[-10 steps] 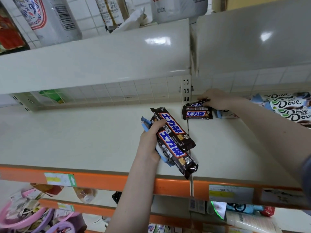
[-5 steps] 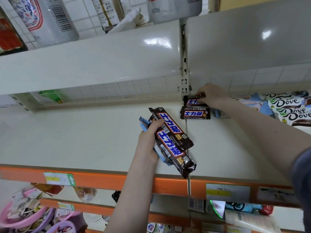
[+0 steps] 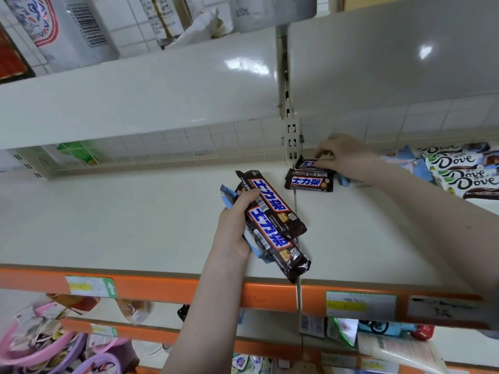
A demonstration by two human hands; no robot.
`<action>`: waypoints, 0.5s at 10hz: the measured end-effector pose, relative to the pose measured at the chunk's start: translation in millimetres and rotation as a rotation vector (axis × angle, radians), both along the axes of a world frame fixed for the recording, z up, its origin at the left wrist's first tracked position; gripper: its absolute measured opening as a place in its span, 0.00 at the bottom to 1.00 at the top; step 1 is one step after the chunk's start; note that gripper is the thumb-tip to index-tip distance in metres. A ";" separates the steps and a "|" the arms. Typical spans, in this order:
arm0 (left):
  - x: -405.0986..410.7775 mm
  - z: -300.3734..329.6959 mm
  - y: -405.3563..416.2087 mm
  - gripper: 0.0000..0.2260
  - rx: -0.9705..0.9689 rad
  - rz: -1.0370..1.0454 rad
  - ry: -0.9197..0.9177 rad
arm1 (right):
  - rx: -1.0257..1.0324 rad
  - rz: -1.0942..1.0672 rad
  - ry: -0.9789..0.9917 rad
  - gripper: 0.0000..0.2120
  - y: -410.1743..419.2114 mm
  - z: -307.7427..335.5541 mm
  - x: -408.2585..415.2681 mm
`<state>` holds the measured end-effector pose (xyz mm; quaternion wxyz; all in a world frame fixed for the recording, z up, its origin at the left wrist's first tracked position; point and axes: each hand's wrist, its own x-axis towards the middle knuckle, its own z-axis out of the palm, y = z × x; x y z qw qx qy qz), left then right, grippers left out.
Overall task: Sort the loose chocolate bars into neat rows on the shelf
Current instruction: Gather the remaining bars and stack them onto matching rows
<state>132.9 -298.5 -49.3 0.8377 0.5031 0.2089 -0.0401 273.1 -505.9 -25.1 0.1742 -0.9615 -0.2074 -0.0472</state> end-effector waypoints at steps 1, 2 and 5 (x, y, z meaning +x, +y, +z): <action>0.7 -1.1 0.1 0.14 0.001 -0.001 -0.001 | -0.026 0.028 0.123 0.16 -0.3 2.4 -6.7; 0.5 -0.9 0.8 0.14 0.000 -0.005 -0.006 | -0.129 0.082 0.151 0.24 2.4 4.1 -8.1; -2.0 -1.1 1.6 0.16 -0.004 -0.004 -0.011 | -0.039 0.068 0.289 0.19 13.0 4.4 -20.1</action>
